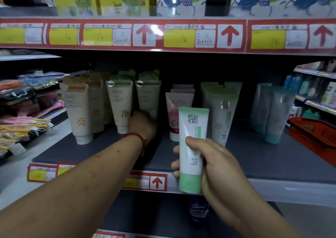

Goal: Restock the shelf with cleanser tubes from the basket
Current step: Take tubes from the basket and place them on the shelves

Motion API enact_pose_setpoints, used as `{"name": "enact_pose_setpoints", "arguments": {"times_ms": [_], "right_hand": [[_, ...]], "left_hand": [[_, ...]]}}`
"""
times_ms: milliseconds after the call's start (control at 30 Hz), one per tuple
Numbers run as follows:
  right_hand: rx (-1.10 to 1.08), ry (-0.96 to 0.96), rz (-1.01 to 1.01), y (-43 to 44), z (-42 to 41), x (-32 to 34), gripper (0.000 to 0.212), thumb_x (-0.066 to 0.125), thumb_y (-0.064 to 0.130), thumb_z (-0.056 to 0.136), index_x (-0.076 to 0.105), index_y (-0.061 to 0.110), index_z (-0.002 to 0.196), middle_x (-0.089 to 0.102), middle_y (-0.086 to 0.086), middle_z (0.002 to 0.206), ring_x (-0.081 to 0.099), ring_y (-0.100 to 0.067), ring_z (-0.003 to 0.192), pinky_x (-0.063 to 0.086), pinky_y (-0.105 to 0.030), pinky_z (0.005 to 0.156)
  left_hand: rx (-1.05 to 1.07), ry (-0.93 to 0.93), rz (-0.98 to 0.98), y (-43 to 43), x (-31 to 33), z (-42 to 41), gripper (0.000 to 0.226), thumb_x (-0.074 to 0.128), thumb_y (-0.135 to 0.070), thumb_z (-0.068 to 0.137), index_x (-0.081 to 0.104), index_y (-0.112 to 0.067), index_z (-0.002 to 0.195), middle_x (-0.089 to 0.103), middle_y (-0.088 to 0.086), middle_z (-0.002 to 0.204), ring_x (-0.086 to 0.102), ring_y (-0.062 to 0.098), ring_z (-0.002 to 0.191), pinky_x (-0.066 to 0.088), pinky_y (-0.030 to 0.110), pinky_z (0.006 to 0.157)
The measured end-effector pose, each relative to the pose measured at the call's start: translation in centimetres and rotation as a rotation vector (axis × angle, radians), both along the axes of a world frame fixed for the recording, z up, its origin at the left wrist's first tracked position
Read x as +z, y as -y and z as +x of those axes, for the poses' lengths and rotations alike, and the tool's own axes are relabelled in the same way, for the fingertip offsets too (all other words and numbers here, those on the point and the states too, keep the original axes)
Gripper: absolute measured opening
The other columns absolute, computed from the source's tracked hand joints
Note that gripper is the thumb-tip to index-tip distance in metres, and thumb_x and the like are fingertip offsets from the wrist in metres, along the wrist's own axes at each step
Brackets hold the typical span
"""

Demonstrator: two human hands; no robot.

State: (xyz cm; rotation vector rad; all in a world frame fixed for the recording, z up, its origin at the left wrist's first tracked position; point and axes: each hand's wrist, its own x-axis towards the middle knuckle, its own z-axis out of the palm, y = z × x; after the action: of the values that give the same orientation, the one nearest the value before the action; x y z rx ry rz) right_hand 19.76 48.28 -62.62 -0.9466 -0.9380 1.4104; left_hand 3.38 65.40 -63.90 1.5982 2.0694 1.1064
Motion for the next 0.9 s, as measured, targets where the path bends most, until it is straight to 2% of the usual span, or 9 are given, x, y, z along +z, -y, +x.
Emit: {"name": "enact_pose_setpoints", "arguments": {"times_ms": [133, 333, 433, 500, 600, 667, 733, 800, 900], "right_hand": [[-0.016, -0.014, 0.006, 0.0, 0.9, -0.3, 0.018, 0.062, 0.017, 0.097, 0.071, 0.007, 0.108, 0.075, -0.018, 0.089, 0.066, -0.030, 0.068, 0.056, -0.042, 0.068], [-0.048, 0.022, 0.011, 1.0, 3.1, 0.0, 0.020, 0.062, 0.018, 0.097, 0.068, 0.005, 0.111, 0.074, -0.018, 0.088, 0.067, -0.028, 0.069, 0.057, -0.039, 0.064], [-0.055, 0.032, 0.022, 1.9, 4.5, 0.6, 0.021, 0.061, 0.018, 0.098, 0.067, 0.004, 0.113, 0.073, -0.018, 0.088, 0.067, -0.027, 0.069, 0.058, -0.037, 0.063], [-0.066, 0.045, 0.035, 2.6, 5.3, 1.1, 0.021, 0.061, 0.017, 0.098, 0.066, 0.004, 0.114, 0.073, -0.018, 0.089, 0.067, -0.027, 0.069, 0.058, -0.037, 0.064], [-0.085, 0.056, 0.064, 3.8, 6.5, 1.8, 0.020, 0.061, 0.016, 0.098, 0.066, 0.007, 0.115, 0.076, -0.015, 0.094, 0.069, -0.026, 0.072, 0.057, -0.041, 0.070], [-0.102, 0.076, 0.081, 4.5, 7.4, 2.3, 0.021, 0.061, 0.017, 0.098, 0.067, 0.008, 0.116, 0.077, -0.015, 0.097, 0.070, -0.025, 0.075, 0.057, -0.041, 0.073], [-0.117, 0.081, 0.095, 5.1, 8.4, 2.6, 0.021, 0.061, 0.017, 0.098, 0.066, 0.008, 0.116, 0.077, -0.016, 0.099, 0.071, -0.025, 0.077, 0.058, -0.040, 0.073], [-0.134, 0.073, 0.104, 5.5, 9.6, 2.8, 0.019, 0.061, 0.016, 0.098, 0.066, 0.007, 0.114, 0.077, -0.017, 0.097, 0.071, -0.026, 0.078, 0.058, -0.041, 0.073], [-0.178, 0.107, 0.107, 5.6, 11.5, 2.8, 0.018, 0.062, 0.017, 0.098, 0.066, 0.008, 0.113, 0.077, -0.018, 0.099, 0.071, -0.027, 0.081, 0.057, -0.046, 0.080]], "left_hand": [[0.019, -0.019, -0.009, 0.2, 0.2, 0.6, 0.044, 0.065, -0.027, 0.096, 0.062, 0.006, 0.124, 0.065, 0.023, 0.126, 0.064, 0.035, 0.114, 0.042, 0.028, 0.075], [-0.016, 0.077, -0.014, 2.7, 1.0, 1.5, 0.031, 0.072, -0.015, 0.091, 0.069, 0.005, 0.113, 0.069, 0.022, 0.118, 0.067, 0.035, 0.108, 0.044, 0.028, 0.072], [-0.029, 0.112, 0.003, 4.7, 1.6, 1.7, 0.029, 0.072, -0.016, 0.091, 0.069, 0.005, 0.111, 0.067, 0.020, 0.105, 0.064, 0.033, 0.094, 0.041, 0.029, 0.070], [-0.032, 0.125, 0.010, 6.1, 2.1, 1.6, 0.030, 0.073, -0.018, 0.090, 0.069, 0.002, 0.111, 0.065, 0.015, 0.101, 0.060, 0.027, 0.087, 0.045, 0.030, 0.070], [-0.005, 0.170, 0.053, 8.0, 2.7, 1.0, 0.033, 0.075, -0.026, 0.088, 0.071, -0.002, 0.110, 0.071, 0.019, 0.109, 0.066, 0.034, 0.097, 0.057, 0.039, 0.081], [-0.001, 0.161, 0.104, 9.4, 3.3, 1.3, 0.031, 0.073, -0.028, 0.089, 0.070, -0.004, 0.109, 0.070, 0.017, 0.107, 0.065, 0.037, 0.102, 0.054, 0.037, 0.083], [-0.057, 0.171, 0.162, 11.0, 3.8, 2.3, 0.028, 0.072, -0.023, 0.090, 0.067, -0.007, 0.112, 0.066, 0.009, 0.103, 0.063, 0.032, 0.104, 0.049, 0.033, 0.085], [-0.151, 0.219, 0.185, 12.5, 4.2, 3.9, 0.021, 0.071, -0.020, 0.090, 0.066, -0.013, 0.109, 0.068, 0.002, 0.098, 0.065, 0.027, 0.099, 0.051, 0.033, 0.085], [-0.294, 0.256, 0.176, 13.9, 4.0, 6.2, 0.014, 0.070, -0.016, 0.089, 0.067, -0.016, 0.102, 0.072, 0.000, 0.091, 0.070, 0.022, 0.088, 0.055, 0.033, 0.077]]}}
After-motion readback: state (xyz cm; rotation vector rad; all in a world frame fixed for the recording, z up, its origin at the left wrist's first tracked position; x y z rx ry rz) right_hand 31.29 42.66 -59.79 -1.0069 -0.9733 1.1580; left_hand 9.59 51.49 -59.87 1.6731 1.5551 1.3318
